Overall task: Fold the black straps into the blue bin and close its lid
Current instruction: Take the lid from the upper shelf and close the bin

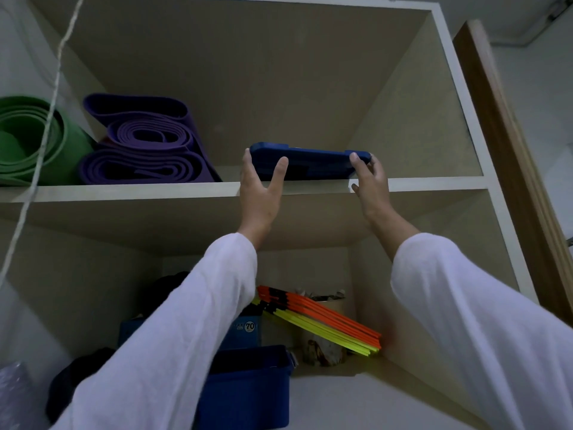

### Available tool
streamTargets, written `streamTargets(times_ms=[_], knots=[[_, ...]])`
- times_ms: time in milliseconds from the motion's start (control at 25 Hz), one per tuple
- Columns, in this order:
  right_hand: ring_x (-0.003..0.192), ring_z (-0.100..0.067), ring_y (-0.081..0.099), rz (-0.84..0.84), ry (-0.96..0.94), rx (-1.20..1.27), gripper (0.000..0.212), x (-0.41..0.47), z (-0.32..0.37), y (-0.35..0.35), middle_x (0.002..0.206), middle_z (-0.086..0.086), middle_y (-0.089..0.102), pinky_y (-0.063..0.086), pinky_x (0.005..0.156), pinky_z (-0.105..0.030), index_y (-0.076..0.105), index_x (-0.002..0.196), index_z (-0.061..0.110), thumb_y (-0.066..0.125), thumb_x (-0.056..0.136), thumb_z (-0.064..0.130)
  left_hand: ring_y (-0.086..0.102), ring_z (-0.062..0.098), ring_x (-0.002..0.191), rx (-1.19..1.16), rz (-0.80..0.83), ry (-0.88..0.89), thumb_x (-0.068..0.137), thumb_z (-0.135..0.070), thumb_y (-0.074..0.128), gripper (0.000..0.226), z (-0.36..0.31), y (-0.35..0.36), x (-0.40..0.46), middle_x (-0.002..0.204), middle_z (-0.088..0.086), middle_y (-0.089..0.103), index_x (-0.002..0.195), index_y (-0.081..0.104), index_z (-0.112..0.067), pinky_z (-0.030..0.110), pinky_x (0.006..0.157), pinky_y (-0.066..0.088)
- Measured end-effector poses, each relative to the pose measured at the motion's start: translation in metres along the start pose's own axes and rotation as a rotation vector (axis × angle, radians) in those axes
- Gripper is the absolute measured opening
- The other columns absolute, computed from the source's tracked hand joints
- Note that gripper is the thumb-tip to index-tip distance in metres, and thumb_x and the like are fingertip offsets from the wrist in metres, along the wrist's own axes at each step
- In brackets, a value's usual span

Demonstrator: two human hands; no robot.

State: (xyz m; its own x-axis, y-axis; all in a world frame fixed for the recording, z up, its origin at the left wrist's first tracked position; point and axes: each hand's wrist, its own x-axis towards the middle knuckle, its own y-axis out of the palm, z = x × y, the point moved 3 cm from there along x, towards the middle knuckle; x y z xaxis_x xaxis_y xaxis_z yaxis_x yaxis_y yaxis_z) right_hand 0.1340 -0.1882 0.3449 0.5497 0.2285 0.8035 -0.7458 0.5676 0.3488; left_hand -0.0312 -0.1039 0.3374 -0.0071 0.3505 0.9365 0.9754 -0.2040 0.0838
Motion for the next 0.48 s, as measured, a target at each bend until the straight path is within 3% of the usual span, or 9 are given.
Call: streamTargets(times_ms=[160,320,480], knots=[[0.119,-0.011,0.050,-0.075,-0.090,0.036,0.050,-0.010,0.011,0.001,0.127,0.002,0.056,0.038,0.109,-0.027,0.042,0.138,0.015,0.057,0.092,0.027,0.029,0.014,0.144,-0.063,-0.080,0.061,0.096,-0.039,0.045,0.062,-0.014,-0.004,-0.004,0.155,0.000,0.031,0.151,0.021,-0.018,0.037,0.120,0.024],[0.111,-0.007,0.051,-0.212,-0.222,0.079,0.052,-0.020,0.035,0.003,0.124,0.001,0.055,0.044,0.097,-0.017,0.040,0.140,0.016,0.058,0.091,0.016,0.029,0.014,0.144,-0.125,-0.182,0.165,0.100,-0.028,0.040,0.052,-0.033,-0.011,-0.008,0.156,0.000,0.030,0.150,0.026,-0.019,0.038,0.120,0.025],[0.116,-0.013,0.051,-0.326,-0.377,0.088,0.051,-0.029,0.068,0.007,0.132,-0.005,0.052,0.047,0.098,-0.024,0.041,0.139,0.015,0.056,0.091,0.015,0.031,0.017,0.144,-0.165,-0.272,0.266,0.100,-0.022,0.037,0.051,-0.053,-0.019,-0.015,0.154,0.002,0.034,0.149,0.028,-0.014,0.041,0.120,0.026]])
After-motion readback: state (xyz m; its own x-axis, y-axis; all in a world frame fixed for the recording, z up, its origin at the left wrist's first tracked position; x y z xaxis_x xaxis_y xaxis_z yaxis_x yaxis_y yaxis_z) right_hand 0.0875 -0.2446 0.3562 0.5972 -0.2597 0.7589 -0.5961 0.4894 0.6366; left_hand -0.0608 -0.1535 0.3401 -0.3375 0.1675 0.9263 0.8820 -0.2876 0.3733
